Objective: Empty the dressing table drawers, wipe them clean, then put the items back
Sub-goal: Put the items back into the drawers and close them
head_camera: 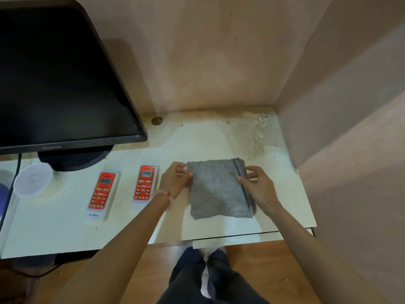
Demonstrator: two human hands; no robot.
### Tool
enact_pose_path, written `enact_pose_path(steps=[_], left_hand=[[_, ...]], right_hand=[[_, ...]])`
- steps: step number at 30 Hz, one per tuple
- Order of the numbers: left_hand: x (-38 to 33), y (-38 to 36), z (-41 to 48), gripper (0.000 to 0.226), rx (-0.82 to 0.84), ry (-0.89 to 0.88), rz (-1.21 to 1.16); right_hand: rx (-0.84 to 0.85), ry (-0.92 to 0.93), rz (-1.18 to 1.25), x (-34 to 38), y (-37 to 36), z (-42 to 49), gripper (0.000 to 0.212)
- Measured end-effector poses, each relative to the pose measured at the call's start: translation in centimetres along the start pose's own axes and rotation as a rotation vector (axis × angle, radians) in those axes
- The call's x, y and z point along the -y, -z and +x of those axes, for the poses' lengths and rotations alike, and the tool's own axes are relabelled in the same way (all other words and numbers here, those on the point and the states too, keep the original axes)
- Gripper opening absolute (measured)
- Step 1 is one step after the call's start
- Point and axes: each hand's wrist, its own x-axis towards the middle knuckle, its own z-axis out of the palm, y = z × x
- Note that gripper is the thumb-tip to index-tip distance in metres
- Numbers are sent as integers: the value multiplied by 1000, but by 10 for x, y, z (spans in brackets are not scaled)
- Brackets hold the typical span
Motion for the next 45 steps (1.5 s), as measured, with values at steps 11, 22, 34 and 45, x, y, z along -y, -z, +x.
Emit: enact_pose_path(steps=[11,22,34,45], left_hand=[[20,-4,-59,50,160,86,-1],[28,2,-78,45,50,-174,530],[-50,29,-92,44,-268,-870,1097],[-118,30,-99,51,-357,-989,1085]], right_hand=[[197,-99,69,-28,6,-36,59],[7,209,-468,-33,6,-63,62],[-234,657,-486,53,39,-72,51],[-358,709,-595,87,88,-83,52]])
